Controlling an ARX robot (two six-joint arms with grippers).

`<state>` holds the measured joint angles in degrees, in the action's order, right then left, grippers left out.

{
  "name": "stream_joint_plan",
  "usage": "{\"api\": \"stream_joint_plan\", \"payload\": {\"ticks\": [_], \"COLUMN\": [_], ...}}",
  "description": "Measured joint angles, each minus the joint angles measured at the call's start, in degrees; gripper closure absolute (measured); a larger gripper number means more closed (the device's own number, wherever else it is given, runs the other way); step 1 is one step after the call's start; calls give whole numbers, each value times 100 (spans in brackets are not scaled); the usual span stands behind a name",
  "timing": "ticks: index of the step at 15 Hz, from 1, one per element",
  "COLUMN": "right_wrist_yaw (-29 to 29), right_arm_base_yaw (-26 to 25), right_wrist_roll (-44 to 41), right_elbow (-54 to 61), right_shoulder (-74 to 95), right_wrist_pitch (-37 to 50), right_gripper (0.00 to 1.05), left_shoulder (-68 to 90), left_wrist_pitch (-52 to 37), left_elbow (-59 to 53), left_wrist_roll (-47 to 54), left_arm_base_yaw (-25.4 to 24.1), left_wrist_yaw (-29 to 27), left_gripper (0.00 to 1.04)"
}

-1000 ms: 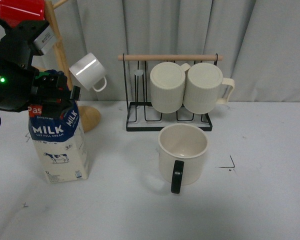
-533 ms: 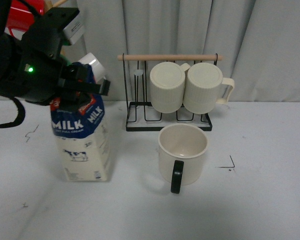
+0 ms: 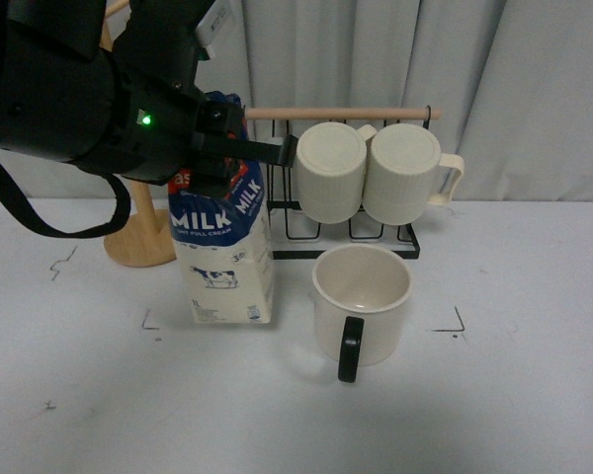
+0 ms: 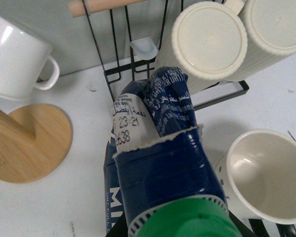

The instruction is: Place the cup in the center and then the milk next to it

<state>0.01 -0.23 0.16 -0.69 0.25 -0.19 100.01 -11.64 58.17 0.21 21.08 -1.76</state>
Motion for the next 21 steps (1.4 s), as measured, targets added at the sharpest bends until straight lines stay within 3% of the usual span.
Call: {"api": "stream_joint_plan", "payload": {"ticks": [10, 15, 16, 21], "right_wrist_yaw": [-2, -2, 0, 0], "right_arm_base_yaw": [0, 0, 0, 0], "right_wrist_roll": [0, -2, -2, -2], "right_elbow": [0, 0, 0, 0], "right_shoulder": [0, 0, 0, 0], "right_wrist_pitch": [-2, -2, -2, 0], "right_gripper": [6, 6, 6, 6], "left_shoulder": [455, 337, -181, -1628], "left_wrist_pitch": [-391, -328, -133, 177], "left_elbow": [-186, -162, -162, -472], "left_wrist_roll": [52, -4, -256, -776], "left_arm_base_yaw": [459, 509, 457, -164], "left_wrist_yaw": [-299, -192, 7, 308], "left_gripper": [92, 36, 7, 7]}}
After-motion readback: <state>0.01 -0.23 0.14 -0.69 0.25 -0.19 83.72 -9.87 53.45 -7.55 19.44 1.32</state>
